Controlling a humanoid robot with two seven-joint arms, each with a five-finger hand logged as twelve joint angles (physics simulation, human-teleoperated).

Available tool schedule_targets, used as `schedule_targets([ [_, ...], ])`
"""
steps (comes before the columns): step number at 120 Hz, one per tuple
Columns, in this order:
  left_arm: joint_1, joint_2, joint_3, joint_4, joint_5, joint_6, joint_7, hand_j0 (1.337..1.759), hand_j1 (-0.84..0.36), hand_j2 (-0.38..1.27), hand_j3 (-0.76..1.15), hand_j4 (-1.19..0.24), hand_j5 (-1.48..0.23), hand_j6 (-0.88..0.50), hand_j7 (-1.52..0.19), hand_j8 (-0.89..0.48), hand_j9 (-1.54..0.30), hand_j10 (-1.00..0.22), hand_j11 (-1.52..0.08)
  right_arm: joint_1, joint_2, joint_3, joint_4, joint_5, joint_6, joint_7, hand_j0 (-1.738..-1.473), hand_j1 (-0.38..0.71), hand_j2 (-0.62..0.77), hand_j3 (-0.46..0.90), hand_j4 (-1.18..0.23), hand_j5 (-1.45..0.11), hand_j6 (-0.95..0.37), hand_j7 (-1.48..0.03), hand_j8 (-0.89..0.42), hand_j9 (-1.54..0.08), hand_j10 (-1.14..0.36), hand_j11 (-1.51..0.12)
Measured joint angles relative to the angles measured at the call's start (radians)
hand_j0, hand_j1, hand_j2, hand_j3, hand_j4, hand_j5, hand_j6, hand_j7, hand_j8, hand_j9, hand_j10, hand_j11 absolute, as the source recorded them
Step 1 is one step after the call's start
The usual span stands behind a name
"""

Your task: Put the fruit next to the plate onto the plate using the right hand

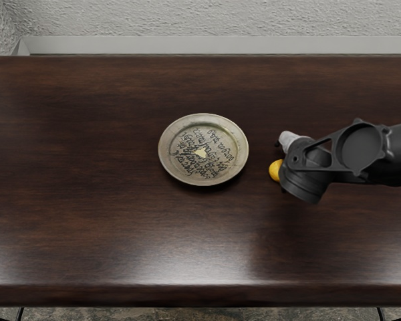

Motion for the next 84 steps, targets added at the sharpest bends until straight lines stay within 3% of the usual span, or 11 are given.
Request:
schedule_targets([
  [30, 0.0, 0.0, 0.0, 0.0, 0.0, 0.0, 0.0, 1.658, 0.34, 0.0, 0.0, 0.0, -0.01, 0.0, -0.01, 0.0, -0.01, 0.0, -0.01, 0.005, 0.016, -0.001, 0.005, 0.006, 0.0, 0.0, -1.658, -0.09, -0.04, 0.0, -0.22, -0.28, -0.22, -0.28, -0.22, -0.28, -0.22, -0.28],
  [84, 0.0, 0.0, 0.0, 0.0, 0.0, 0.0, 0.0, 1.658, 0.34, 0.0, 0.0, 0.0, -0.01, 0.0, -0.01, 0.0, -0.01, 0.0, -0.01, 0.003, 0.018, -0.008, 0.015, 0.008, 0.0, 0.0, -1.658, 0.0, -0.06, 0.0, -0.29, -0.38, -0.29, -0.38, -0.29, -0.38, -0.29, -0.38],
])
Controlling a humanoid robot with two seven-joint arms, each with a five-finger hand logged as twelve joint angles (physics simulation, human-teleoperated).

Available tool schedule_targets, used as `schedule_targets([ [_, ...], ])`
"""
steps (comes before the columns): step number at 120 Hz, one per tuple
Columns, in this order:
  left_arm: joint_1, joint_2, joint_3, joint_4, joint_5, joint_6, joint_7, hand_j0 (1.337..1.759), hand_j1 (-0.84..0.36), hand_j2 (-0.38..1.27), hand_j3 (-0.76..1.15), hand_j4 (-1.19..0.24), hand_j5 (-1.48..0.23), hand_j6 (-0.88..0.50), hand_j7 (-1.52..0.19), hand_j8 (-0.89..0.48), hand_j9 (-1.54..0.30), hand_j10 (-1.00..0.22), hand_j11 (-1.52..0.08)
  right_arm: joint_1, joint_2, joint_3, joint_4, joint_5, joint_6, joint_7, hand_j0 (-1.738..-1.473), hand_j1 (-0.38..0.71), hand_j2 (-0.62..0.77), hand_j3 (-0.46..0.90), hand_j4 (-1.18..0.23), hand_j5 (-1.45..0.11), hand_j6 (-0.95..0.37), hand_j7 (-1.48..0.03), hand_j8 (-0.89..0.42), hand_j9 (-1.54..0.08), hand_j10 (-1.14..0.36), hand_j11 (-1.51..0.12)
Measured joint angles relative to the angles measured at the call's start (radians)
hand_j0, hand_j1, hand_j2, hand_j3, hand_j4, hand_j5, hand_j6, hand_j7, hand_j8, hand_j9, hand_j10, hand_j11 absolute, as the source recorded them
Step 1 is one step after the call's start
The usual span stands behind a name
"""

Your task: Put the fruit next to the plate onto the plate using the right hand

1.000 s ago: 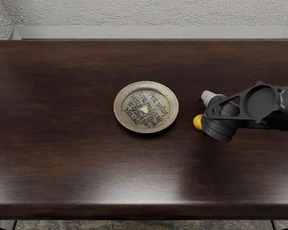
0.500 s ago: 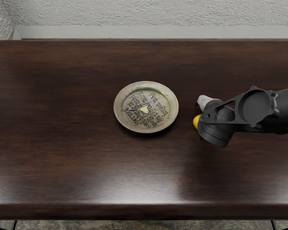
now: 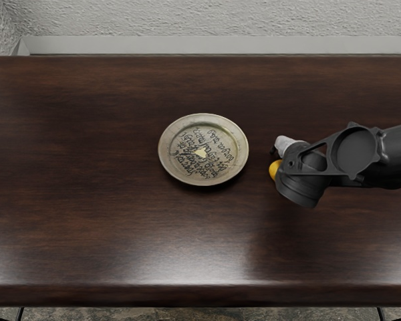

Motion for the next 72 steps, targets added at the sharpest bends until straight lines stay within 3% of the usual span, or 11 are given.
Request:
schedule_targets([
  [39, 0.0, 0.0, 0.0, 0.0, 0.0, 0.0, 0.0, 1.658, 0.34, 0.0, 0.0, 0.0, -0.01, 0.0, -0.01, 0.0, -0.01, 0.0, -0.01, -0.003, 0.0, -0.003, 0.0, -0.004, 0.001, 0.002, -1.658, 0.05, -0.06, 0.0, -0.34, -0.42, -0.25, -0.44, -0.28, -0.4, -0.34, -0.43],
  [61, 0.0, 0.0, 0.0, 0.0, 0.0, 0.0, 0.0, 1.658, 0.34, 0.0, 0.0, 0.0, -0.01, 0.0, -0.01, 0.0, -0.01, 0.0, -0.01, -0.006, -0.002, 0.002, -0.001, -0.004, -0.002, 0.0, -1.657, 0.32, -0.05, 0.0, -0.6, -0.72, -0.24, -0.47, -0.26, -0.44, -0.58, -0.73],
  [72, -0.001, 0.0, 0.0, 0.0, 0.0, 0.0, 0.0, 1.658, 0.34, 0.0, 0.0, 0.0, -0.01, 0.0, -0.01, 0.0, -0.01, 0.0, -0.01, -0.027, -0.013, 0.034, -0.003, -0.007, -0.008, -0.008, -1.646, 0.39, -0.01, 0.0, -0.55, -0.83, -0.02, -0.74, -0.01, -0.74, -0.7, -0.85],
])
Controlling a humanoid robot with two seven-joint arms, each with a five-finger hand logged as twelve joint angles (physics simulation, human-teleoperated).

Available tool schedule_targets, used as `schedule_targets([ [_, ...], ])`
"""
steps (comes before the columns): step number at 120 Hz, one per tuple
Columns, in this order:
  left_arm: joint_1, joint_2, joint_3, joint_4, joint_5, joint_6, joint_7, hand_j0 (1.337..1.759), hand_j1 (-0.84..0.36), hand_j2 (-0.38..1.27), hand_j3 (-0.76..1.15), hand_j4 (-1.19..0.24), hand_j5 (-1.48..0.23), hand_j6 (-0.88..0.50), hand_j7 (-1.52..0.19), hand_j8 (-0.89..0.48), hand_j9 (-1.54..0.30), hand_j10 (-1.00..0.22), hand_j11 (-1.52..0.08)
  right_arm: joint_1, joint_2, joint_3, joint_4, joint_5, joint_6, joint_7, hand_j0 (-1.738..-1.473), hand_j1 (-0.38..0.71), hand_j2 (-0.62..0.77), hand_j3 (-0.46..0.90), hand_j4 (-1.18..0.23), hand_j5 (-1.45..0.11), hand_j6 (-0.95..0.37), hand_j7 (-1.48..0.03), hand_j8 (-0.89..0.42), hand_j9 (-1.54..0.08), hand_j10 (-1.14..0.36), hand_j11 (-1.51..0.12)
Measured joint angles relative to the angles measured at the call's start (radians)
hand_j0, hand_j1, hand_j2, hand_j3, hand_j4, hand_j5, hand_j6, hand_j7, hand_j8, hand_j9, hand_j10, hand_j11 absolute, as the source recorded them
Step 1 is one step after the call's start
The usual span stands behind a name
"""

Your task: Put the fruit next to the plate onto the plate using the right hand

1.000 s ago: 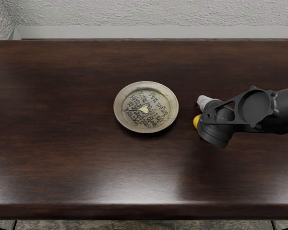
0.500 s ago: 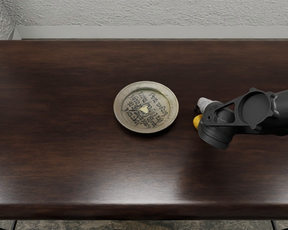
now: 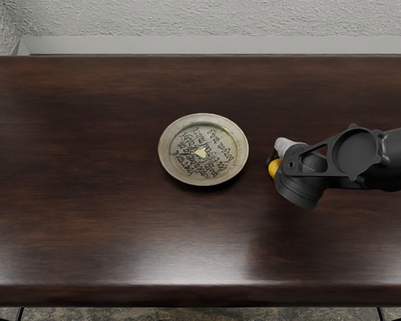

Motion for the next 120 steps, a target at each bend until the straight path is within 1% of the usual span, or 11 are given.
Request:
schedule_targets([
  [3, 0.001, 0.0, 0.0, 0.0, 0.0, 0.0, 0.0, 1.658, 0.34, 0.0, 0.0, 0.0, -0.01, 0.0, -0.01, 0.0, -0.01, 0.0, -0.01, -0.005, -0.003, 0.007, -0.001, 0.0, -0.001, -0.003, -1.641, 0.4, -0.02, 0.0, -0.52, -0.86, 0.02, -0.8, 0.05, -0.82, -0.72, -0.88],
  [11, 0.001, 0.0, 0.0, 0.0, 0.0, 0.0, 0.0, 1.658, 0.34, 0.0, 0.0, 0.0, -0.01, 0.0, 0.0, 0.0, 0.0, 0.0, 0.0, -0.014, -0.007, 0.021, -0.003, -0.002, -0.002, -0.008, -1.631, 0.41, -0.05, 0.0, -0.47, -0.94, 0.09, -0.88, 0.12, -0.9, -0.76, -0.95],
  [17, 0.0, 0.0, 0.0, 0.0, 0.0, 0.0, 0.0, 1.658, 0.34, 0.0, 0.0, 0.0, -0.01, 0.0, -0.01, 0.0, 0.0, 0.0, 0.0, -0.018, -0.011, 0.027, -0.005, 0.001, -0.004, -0.005, -1.627, 0.42, 0.04, 0.0, -0.46, -0.97, 0.09, -0.9, 0.12, -0.92, -0.76, -0.98],
  [21, 0.001, 0.0, 0.0, 0.0, 0.0, 0.0, 0.0, 1.658, 0.34, 0.0, 0.0, 0.0, -0.01, 0.0, -0.01, 0.0, 0.0, 0.0, 0.0, -0.02, -0.02, 0.034, -0.008, 0.003, -0.002, -0.002, -1.631, 0.43, 0.09, 0.0, -0.45, -0.99, 0.02, -0.83, 0.07, -0.87, -0.76, -1.01],
  [26, 0.001, 0.0, 0.0, 0.0, 0.0, 0.0, 0.0, 1.658, 0.34, 0.0, 0.0, 0.0, -0.01, 0.0, 0.0, 0.0, 0.0, 0.0, 0.0, -0.022, -0.039, 0.055, -0.013, 0.005, 0.001, 0.001, -1.636, 0.45, 0.13, 0.0, -0.44, -1.02, -0.14, -0.88, -0.1, -0.9, -0.75, -1.03],
  [29, 0.001, 0.0, 0.0, 0.0, 0.0, 0.0, 0.0, 1.658, 0.34, 0.0, 0.0, 0.0, -0.01, 0.0, 0.0, 0.0, 0.0, 0.0, 0.0, -0.023, -0.05, 0.068, -0.018, 0.006, 0.003, 0.002, -1.637, 0.45, 0.15, 0.0, -0.45, -1.03, -0.18, -0.91, -0.18, -0.93, -0.76, -1.04],
  [44, 0.001, 0.0, 0.0, 0.0, 0.0, 0.0, 0.0, 1.658, 0.34, 0.0, 0.0, 0.0, -0.01, 0.0, -0.01, 0.0, -0.01, 0.0, -0.01, -0.023, -0.106, 0.157, -0.039, 0.005, 0.007, 0.005, -1.639, 0.4, 0.23, 0.0, -0.56, -1.06, -0.28, -1.01, -0.27, -1.03, -0.84, -1.09],
  [60, 0.0, 0.0, 0.0, 0.0, 0.0, 0.0, 0.0, 1.658, 0.34, 0.0, 0.0, 0.0, -0.01, 0.0, -0.01, 0.0, -0.01, 0.0, -0.01, -0.003, -0.121, 0.242, -0.045, 0.004, 0.01, 0.006, -1.64, 0.37, 0.25, 0.0, -0.6, -1.1, -0.32, -1.07, -0.29, -1.1, -0.9, -1.12],
  [88, 0.001, 0.0, 0.0, 0.0, 0.0, 0.0, 0.0, 1.658, 0.34, 0.0, 0.0, 0.0, -0.01, 0.0, -0.01, 0.0, -0.01, 0.0, -0.01, 0.04, -0.033, 0.355, -0.067, 0.001, 0.009, 0.006, -1.639, 0.36, 0.25, 0.0, -0.62, -1.1, -0.31, -1.11, -0.31, -1.12, -0.92, -1.13],
  [101, -0.002, 0.0, 0.0, 0.0, 0.0, 0.0, 0.0, 1.658, 0.34, 0.0, 0.0, 0.0, -0.01, 0.0, -0.01, 0.0, -0.01, 0.0, -0.01, 0.039, 0.031, 0.373, -0.102, -0.001, 0.01, 0.005, -1.64, 0.36, 0.26, 0.0, -0.61, -1.1, -0.3, -1.12, -0.31, -1.13, -0.92, -1.14],
  [120, -0.004, 0.0, 0.0, 0.0, 0.001, -0.001, 0.0, 1.658, 0.34, 0.0, 0.0, 0.0, -0.01, 0.0, -0.01, 0.0, -0.01, 0.0, -0.01, 0.019, 0.06, 0.379, -0.119, -0.007, 0.009, 0.006, -1.641, 0.36, 0.29, 0.0, -0.62, -1.1, -0.31, -1.13, -0.3, -1.14, -0.92, -1.15],
])
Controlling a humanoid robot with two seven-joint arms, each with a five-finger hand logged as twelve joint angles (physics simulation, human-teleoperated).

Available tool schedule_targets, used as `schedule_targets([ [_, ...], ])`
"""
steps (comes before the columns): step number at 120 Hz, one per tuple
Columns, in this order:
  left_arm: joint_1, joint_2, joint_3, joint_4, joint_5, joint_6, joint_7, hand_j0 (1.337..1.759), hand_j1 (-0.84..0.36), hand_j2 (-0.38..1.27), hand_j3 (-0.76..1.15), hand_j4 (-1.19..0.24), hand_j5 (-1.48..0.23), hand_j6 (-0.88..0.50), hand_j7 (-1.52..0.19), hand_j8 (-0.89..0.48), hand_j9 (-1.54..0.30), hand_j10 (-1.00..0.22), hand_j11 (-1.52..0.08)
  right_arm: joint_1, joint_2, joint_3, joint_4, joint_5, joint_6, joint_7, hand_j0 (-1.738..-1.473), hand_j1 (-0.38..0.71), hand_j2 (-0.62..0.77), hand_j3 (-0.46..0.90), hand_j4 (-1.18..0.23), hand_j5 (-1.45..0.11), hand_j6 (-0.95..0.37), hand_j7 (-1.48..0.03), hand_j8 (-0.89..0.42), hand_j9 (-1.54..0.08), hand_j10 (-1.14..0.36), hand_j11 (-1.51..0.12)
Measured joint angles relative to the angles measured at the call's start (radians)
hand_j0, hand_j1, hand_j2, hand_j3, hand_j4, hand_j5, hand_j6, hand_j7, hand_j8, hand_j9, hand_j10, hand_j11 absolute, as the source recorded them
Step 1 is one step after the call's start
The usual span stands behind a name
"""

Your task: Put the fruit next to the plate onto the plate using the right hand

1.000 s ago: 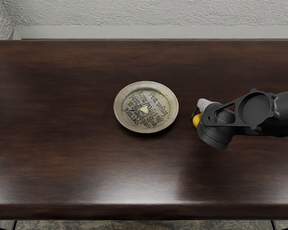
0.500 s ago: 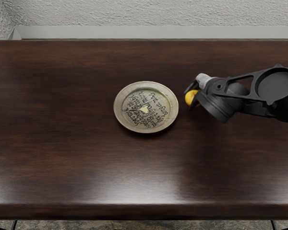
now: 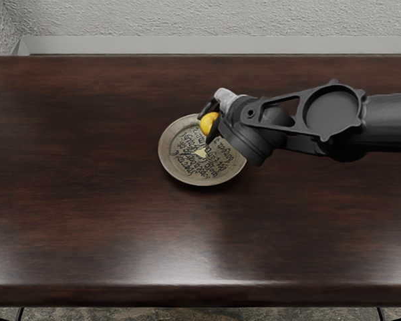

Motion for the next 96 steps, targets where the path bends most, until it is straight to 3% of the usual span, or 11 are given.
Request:
schedule_targets([
  [15, 0.002, 0.0, 0.0, 0.0, 0.0, -0.002, 0.0, 1.658, 0.34, 0.0, 0.0, 0.0, -0.01, 0.0, -0.01, 0.0, -0.01, 0.0, -0.01, -0.014, 0.006, -0.004, -0.003, -0.002, -0.002, 0.001, -1.642, 0.38, 0.3, 0.0, -0.61, -1.09, -0.27, -1.12, -0.3, -1.13, -0.91, -1.15],
  [22, 0.002, 0.0, 0.0, 0.0, 0.0, -0.002, 0.0, 1.658, 0.34, 0.0, 0.0, 0.0, -0.01, 0.0, -0.01, 0.0, -0.01, 0.0, -0.01, -0.018, 0.006, -0.008, -0.008, 0.0, -0.002, 0.001, -1.646, 0.33, 0.24, 0.0, -0.6, -0.97, -0.29, -1.0, -0.32, -1.0, -0.9, -1.02],
  [38, 0.004, 0.0, 0.0, 0.0, -0.001, -0.002, 0.0, 1.658, 0.34, 0.0, 0.0, 0.0, -0.01, 0.0, -0.01, 0.0, -0.01, 0.0, -0.01, -0.028, 0.007, -0.029, -0.029, 0.004, -0.001, 0.001, -1.652, 0.05, 0.12, 0.0, -0.35, -0.55, -0.19, -0.57, -0.2, -0.57, -0.5, -0.58],
  [55, 0.004, 0.0, 0.0, 0.0, -0.001, -0.003, 0.0, 1.658, 0.34, 0.0, 0.0, 0.0, -0.01, 0.0, -0.01, 0.0, -0.01, 0.0, -0.01, -0.023, -0.019, -0.018, -0.015, 0.007, -0.001, 0.001, -1.655, -0.13, 0.06, 0.0, -0.19, -0.3, -0.11, -0.31, -0.12, -0.31, -0.27, -0.31],
  [70, 0.004, 0.0, 0.0, 0.0, -0.001, -0.003, 0.0, 1.658, 0.34, 0.0, 0.0, 0.0, -0.01, 0.0, -0.01, 0.0, -0.01, 0.0, -0.01, -0.037, -0.26, 0.161, 0.101, 0.013, 0.05, 0.001, -1.656, -0.21, 0.03, 0.0, -0.12, -0.18, -0.08, -0.19, -0.08, -0.19, -0.16, -0.19],
  [82, 0.005, 0.0, 0.0, 0.0, -0.001, -0.003, 0.0, 1.658, 0.34, 0.0, 0.0, 0.0, -0.01, 0.0, -0.01, 0.0, -0.01, 0.0, -0.01, -0.103, -0.52, 0.333, 0.152, 0.062, 0.344, 0.001, -1.657, -0.25, 0.02, 0.0, -0.09, -0.13, -0.06, -0.13, -0.06, -0.13, -0.11, -0.13],
  [96, 0.005, 0.0, 0.0, 0.0, -0.001, -0.003, 0.0, 1.658, 0.34, 0.0, 0.0, 0.0, -0.01, 0.0, -0.01, 0.0, -0.01, 0.0, -0.01, -0.189, -0.769, 0.417, 0.17, 0.132, 0.711, 0.001, -1.657, -0.28, 0.01, 0.0, -0.06, -0.09, -0.04, -0.09, -0.05, -0.09, -0.07, -0.09],
])
